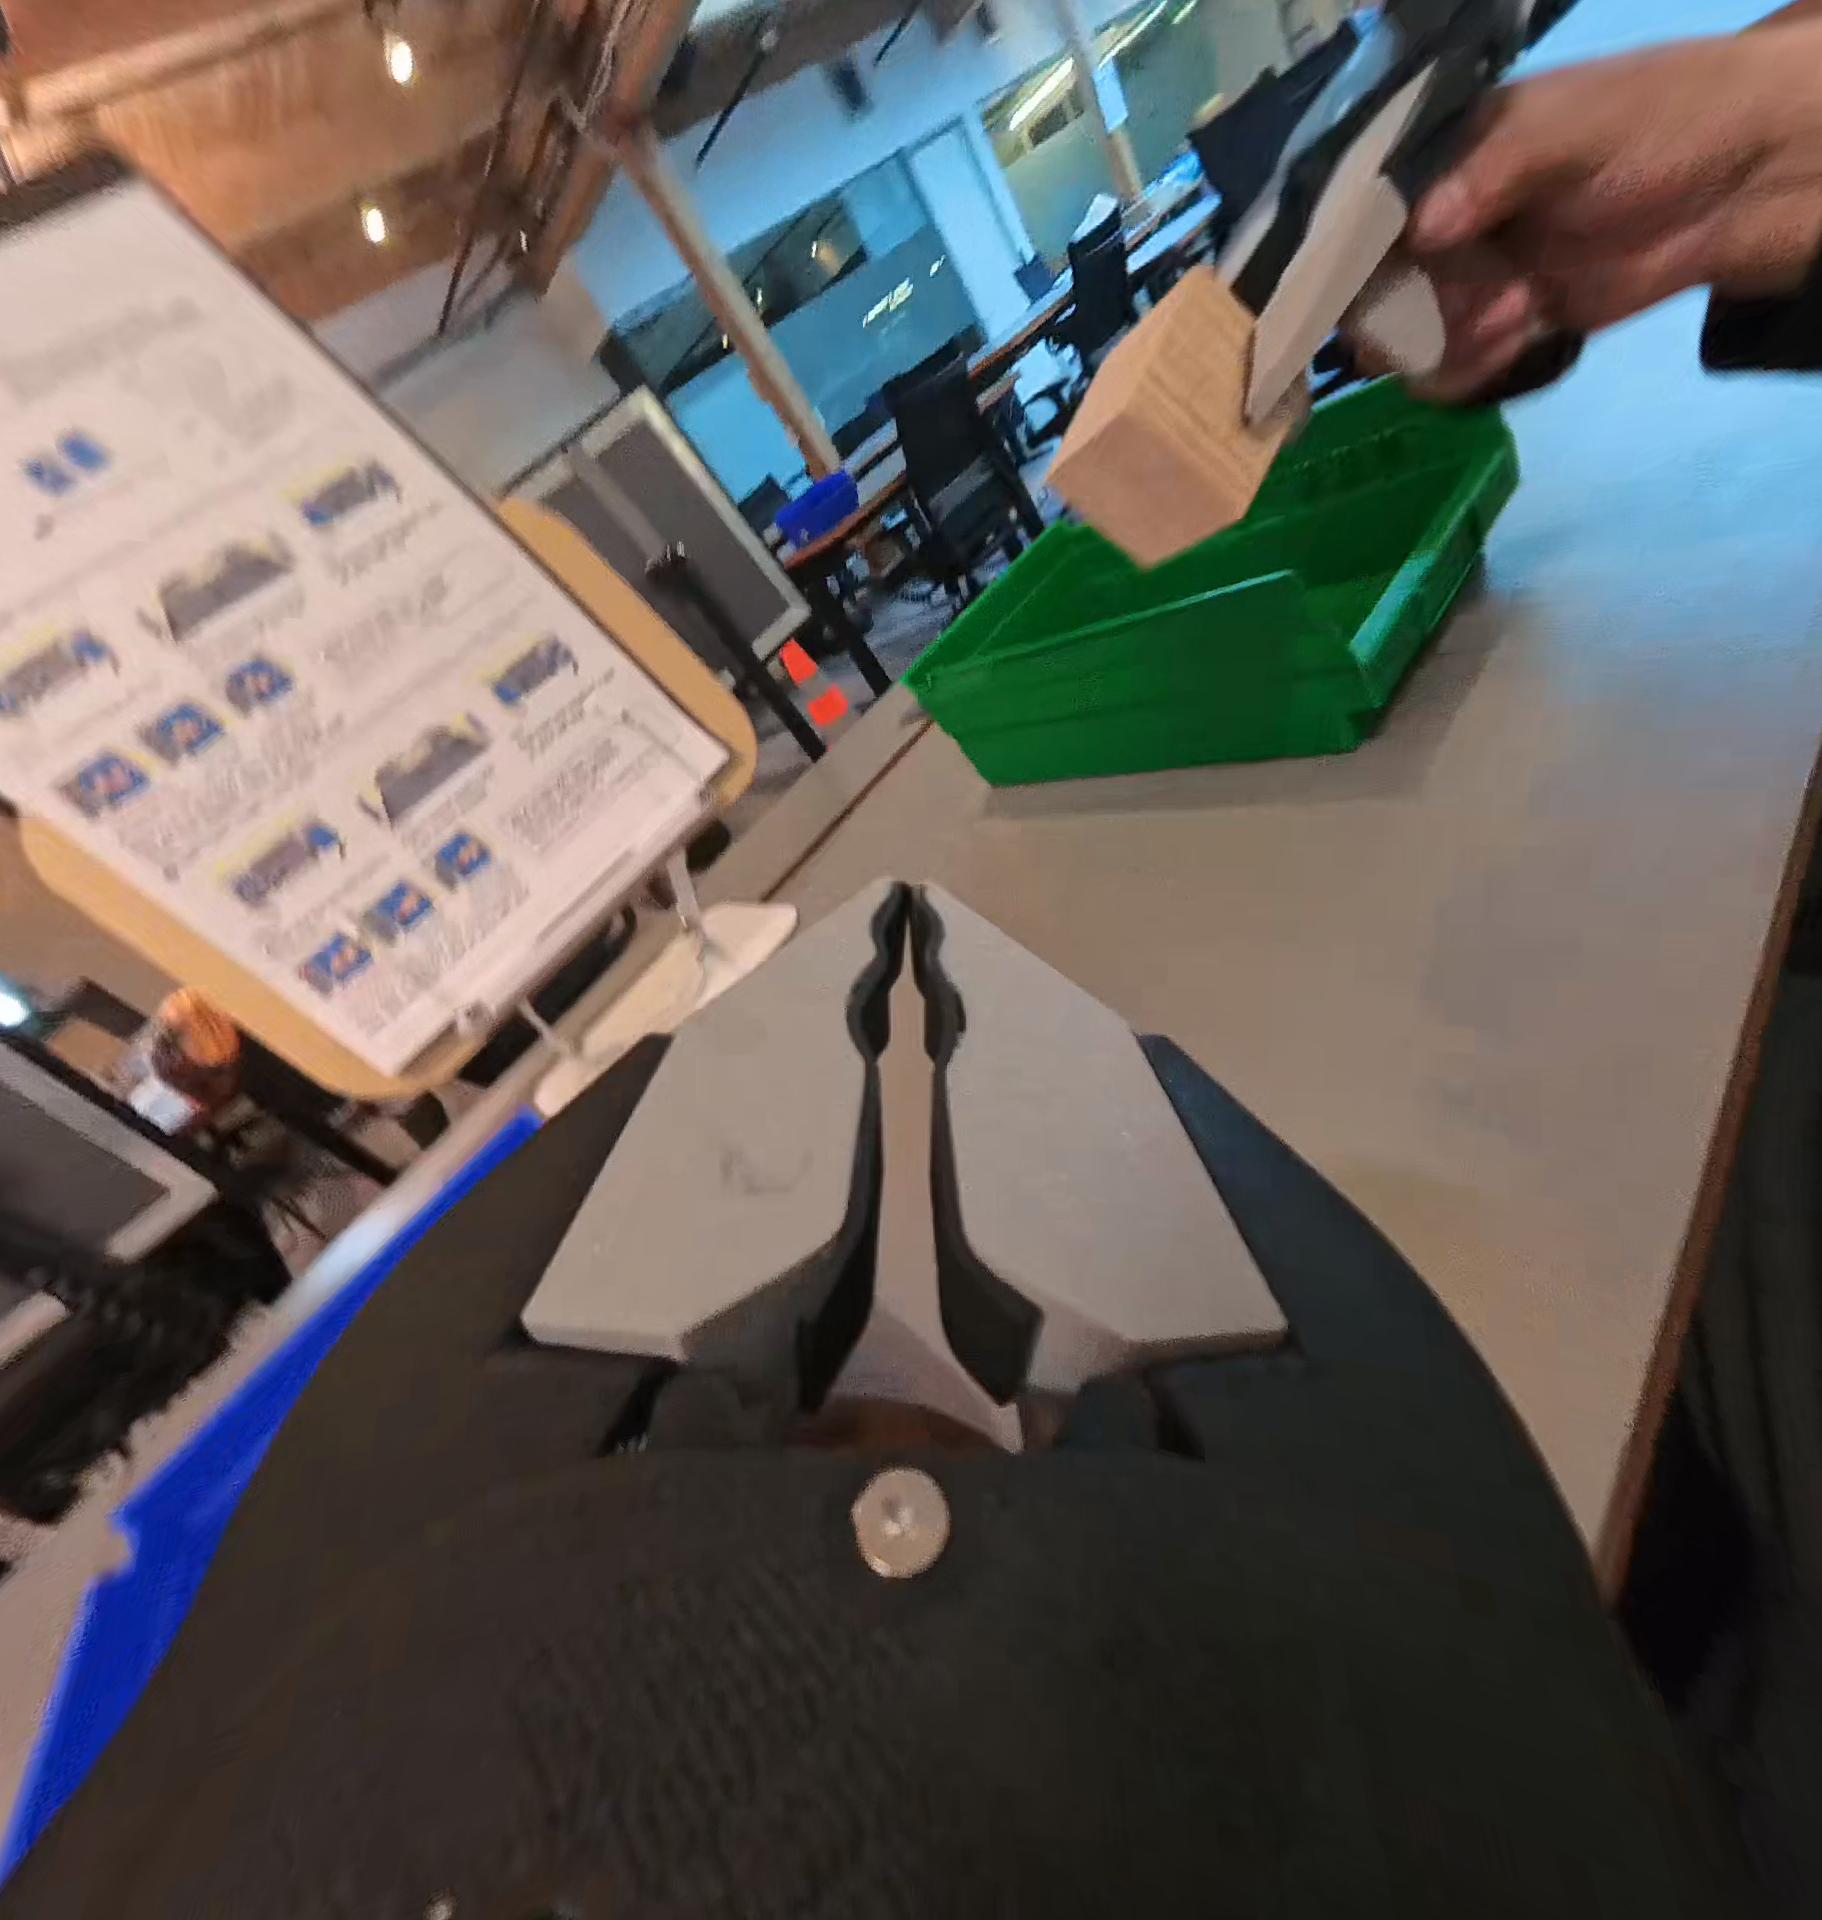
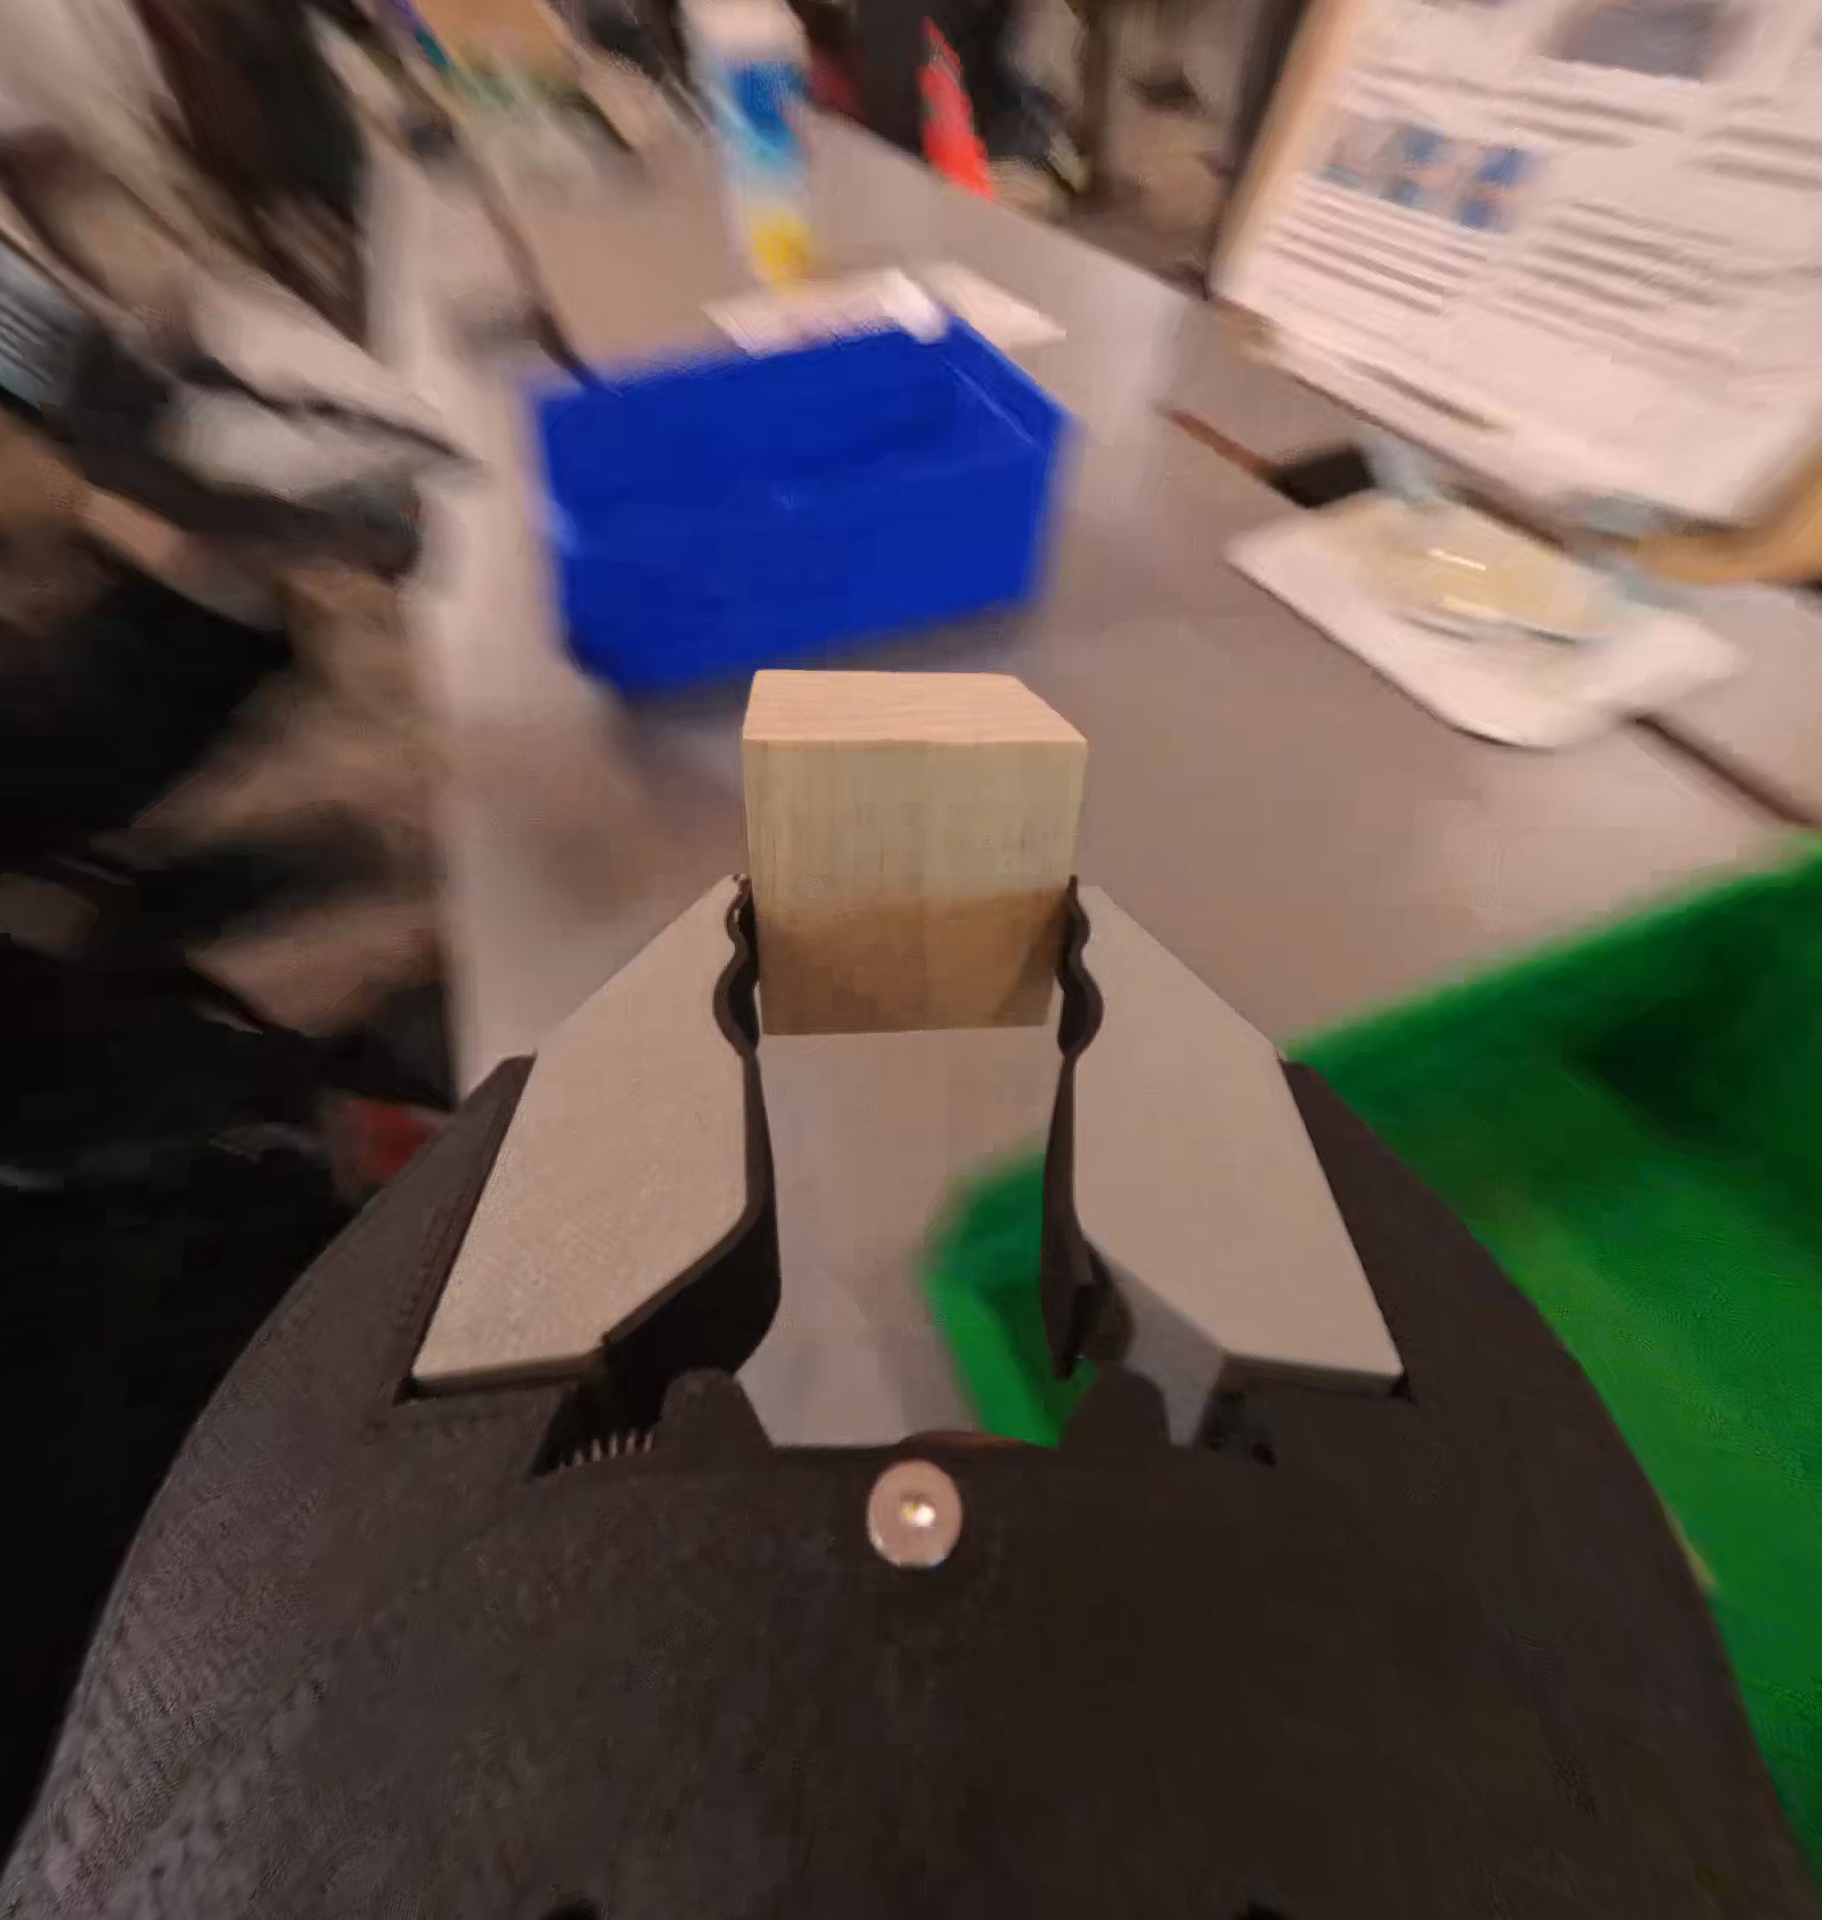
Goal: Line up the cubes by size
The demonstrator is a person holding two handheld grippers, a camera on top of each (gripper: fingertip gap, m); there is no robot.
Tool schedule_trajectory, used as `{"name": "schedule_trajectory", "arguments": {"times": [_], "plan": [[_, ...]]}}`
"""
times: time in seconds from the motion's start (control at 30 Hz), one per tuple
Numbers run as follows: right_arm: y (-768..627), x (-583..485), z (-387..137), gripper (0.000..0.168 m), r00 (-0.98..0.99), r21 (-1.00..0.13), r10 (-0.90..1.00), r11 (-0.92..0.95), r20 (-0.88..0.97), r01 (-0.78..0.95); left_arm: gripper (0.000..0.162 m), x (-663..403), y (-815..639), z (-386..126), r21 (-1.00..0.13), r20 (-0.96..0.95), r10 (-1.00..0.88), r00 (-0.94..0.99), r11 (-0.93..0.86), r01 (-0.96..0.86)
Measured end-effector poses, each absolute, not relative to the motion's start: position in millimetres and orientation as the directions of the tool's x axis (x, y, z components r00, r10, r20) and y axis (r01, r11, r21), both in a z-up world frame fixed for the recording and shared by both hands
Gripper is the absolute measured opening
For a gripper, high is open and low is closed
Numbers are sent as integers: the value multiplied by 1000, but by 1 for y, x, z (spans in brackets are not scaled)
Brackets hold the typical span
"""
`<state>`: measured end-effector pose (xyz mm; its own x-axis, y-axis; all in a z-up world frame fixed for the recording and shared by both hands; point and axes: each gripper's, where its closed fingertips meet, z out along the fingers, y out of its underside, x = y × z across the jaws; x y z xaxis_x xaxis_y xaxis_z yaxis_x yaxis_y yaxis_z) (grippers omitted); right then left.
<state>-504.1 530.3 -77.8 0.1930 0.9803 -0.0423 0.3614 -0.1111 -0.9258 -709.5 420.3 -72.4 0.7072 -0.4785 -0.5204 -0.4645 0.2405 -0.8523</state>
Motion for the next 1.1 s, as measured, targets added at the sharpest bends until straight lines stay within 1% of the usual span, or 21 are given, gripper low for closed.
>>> {"name": "schedule_trajectory", "arguments": {"times": [0.03, 0.1, 0.17, 0.23, 0.3, 0.33, 0.4, 0.53, 0.6, 0.7, 0.87, 1.03, 1.07, 1.1], "plan": [[555, -476, -82, 55, 260, -884, 962, -51, 82, 466, 4, -719, 418, -78, -871, -486, -484, 728, 202, -448], [598, -422, -91, 55, 308, -739, 905, 12, 294, 673, 1, -734, 414, -88, -892, -445, -474, 760, 157, -424], [627, -377, -104, 56, 270, -554, 876, -3, 400, 832, 0, -746, 413, -98, -899, -430, -454, 780, 133, -418], [643, -348, -124, 55, 197, -373, 887, -30, 417, 927, 0, -753, 414, -107, -905, -414, -444, 795, 104, -412], [653, -327, -144, 56, 126, -201, 906, -47, 405, 979, 0, -755, 416, -111, -914, -394, -437, 808, 90, -396], [657, -320, -153, 56, 91, -127, 913, -43, 398, 991, 0, -755, 418, -113, -916, -387, -434, 813, 82, -392], [663, -314, -167, 56, 40, -33, 930, -30, 365, 999, 0, -754, 421, -115, -917, -383, -435, 815, 69, -394], [672, -317, -187, 56, -28, 25, 950, 21, 310, 999, 2, -751, 422, -117, -912, -385, -458, 802, 53, -407], [672, -317, -197, 56, -59, 49, 960, 47, 272, 998, 8, -751, 420, -120, -919, -357, -479, 802, 27, -393], [671, -321, -206, 57, -111, 56, 967, 101, 228, 993, 16, -755, 418, -127, -939, -280, -512, 812, -31, -343], [675, -314, -216, 57, -192, 176, 960, 157, 204, 972, 18, -767, 414, -135, -939, -271, -501, 822, -49, -340], [686, -309, -209, 55, -205, 282, 948, 133, 244, 950, 19, -768, 414, -143, -935, -270, -501, 822, -69, -348], [686, -310, -205, 60, -193, 281, 948, 119, 253, 952, 20, -766, 414, -144, -934, -268, -506, 820, -70, -349], [684, -310, -200, 71, -174, 279, 950, 99, 259, 955, 21, -765, 413, -144, -934, -269, -509, 818, -68, -350]]}}
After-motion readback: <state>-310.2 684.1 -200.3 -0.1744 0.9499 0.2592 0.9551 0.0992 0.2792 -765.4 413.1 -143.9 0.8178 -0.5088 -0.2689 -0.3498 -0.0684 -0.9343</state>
